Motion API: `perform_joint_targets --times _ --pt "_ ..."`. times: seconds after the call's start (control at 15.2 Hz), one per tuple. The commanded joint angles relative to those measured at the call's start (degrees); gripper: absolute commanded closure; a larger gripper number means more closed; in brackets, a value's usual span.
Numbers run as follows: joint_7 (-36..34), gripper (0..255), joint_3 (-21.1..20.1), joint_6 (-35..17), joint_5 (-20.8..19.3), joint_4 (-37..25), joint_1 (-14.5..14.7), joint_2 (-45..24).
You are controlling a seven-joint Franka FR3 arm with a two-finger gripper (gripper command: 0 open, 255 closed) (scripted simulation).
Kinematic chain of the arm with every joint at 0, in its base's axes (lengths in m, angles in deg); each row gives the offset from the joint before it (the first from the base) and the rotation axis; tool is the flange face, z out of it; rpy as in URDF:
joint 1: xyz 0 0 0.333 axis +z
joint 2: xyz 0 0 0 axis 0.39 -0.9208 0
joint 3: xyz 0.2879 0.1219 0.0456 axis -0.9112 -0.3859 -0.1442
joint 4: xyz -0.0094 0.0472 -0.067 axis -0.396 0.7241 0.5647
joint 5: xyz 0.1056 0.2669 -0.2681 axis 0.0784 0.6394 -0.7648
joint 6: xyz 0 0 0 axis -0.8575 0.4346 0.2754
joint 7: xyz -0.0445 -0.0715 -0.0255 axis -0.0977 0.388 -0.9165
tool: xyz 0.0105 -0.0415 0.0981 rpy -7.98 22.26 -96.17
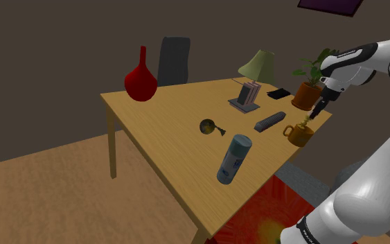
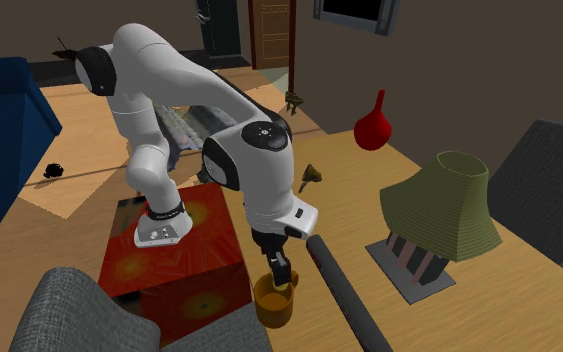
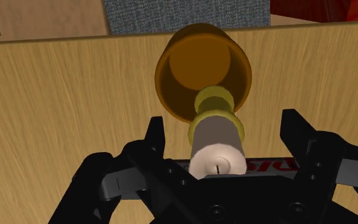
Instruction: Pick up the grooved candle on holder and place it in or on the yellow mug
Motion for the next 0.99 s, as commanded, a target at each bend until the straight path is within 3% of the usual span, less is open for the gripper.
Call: perform_joint_targets --times 0.0,0.13,0.4,0.92 --pt "0.0 0 0.0 0.0 0.0 0.0 0.0 0.0" --pt "0.0 0 0.0 0.0 0.0 0.0 0.0 0.0" --pt "-1.61 0 -0.15 7.0 -2.25 -5.57 0.51 2.48" --pt "-1.61 0 -0.16 7.0 -2.25 -5.57 0.49 2.48"
